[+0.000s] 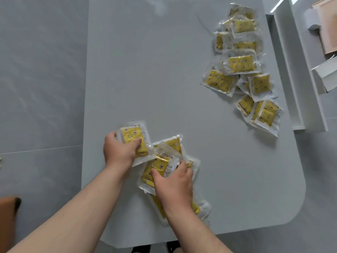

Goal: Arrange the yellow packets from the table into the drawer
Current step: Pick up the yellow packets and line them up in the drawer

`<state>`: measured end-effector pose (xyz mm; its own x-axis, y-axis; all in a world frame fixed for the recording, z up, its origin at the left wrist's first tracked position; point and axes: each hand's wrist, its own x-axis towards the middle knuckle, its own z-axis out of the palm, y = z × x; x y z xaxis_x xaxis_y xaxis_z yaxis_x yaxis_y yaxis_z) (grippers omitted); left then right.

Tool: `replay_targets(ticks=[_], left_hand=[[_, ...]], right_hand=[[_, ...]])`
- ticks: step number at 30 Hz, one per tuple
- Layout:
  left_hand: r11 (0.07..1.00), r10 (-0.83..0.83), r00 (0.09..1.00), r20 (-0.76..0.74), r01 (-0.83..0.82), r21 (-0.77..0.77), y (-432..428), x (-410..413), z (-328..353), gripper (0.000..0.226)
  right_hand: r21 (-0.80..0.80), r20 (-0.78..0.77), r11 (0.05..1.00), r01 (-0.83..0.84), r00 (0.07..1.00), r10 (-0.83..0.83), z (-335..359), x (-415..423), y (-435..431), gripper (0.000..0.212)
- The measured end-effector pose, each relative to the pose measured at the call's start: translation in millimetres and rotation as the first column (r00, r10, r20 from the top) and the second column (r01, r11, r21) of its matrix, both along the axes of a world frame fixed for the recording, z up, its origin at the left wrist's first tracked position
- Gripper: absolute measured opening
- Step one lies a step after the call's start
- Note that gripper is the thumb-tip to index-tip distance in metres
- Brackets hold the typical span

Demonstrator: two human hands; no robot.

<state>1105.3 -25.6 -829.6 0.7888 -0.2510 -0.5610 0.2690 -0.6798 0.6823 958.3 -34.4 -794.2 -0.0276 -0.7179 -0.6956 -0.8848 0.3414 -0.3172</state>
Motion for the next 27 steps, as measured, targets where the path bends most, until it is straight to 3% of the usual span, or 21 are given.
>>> replay_targets(ticks=[3,6,10,13,14,19,24,27], left_hand=[[0.974,0.132,0.981,-0.141,-0.155,-0.167,15.2,11.2,10.7,0.033],[0.936,0.183,0.951,-0.250,-0.246,-0.250,30.0,14.4,24.4,0.019],[0.912,0.199,0.923,-0.329,-0.297,-0.282,46.6,9.3,36.6,0.019],[0.915,0.167,0.902,-0.398,-0.291,-0.278,58.8,3.8,37.9,0.019],[0.921,0.138,0.898,-0.418,-0.272,-0.279,61.9,1.5,38.1,0.020],[0.956,0.020,0.911,-0.412,-0.139,-0.260,68.5,-8.3,36.1,0.020],[0.969,0.005,0.896,-0.444,-0.115,-0.220,71.9,-18.8,31.9,0.018],[0.975,0.059,0.879,-0.474,-0.152,-0.160,83.9,-40.5,28.4,0.017]], right_hand=[[-0.007,-0.034,1.000,0.015,0.999,-0.015,-2.6,5.7,-0.3,0.102],[-0.034,0.026,0.999,0.041,0.999,-0.040,-4.5,7.3,0.3,0.096],[-0.014,0.202,0.980,0.201,0.960,-0.194,-3.0,4.2,-3.0,0.069],[0.060,0.368,0.948,0.314,0.876,-0.313,1.7,-6.0,-8.5,0.016],[0.091,0.401,0.935,0.344,0.846,-0.350,4.0,-13.0,-11.5,0.009],[0.305,0.494,0.859,0.412,0.702,-0.513,19.4,-73.5,-29.9,0.007],[0.261,0.379,0.909,0.325,0.832,-0.406,13.4,-135.0,-27.8,0.010],[0.213,0.296,0.965,0.152,0.931,-0.212,9.9,-149.6,-15.3,0.015]])
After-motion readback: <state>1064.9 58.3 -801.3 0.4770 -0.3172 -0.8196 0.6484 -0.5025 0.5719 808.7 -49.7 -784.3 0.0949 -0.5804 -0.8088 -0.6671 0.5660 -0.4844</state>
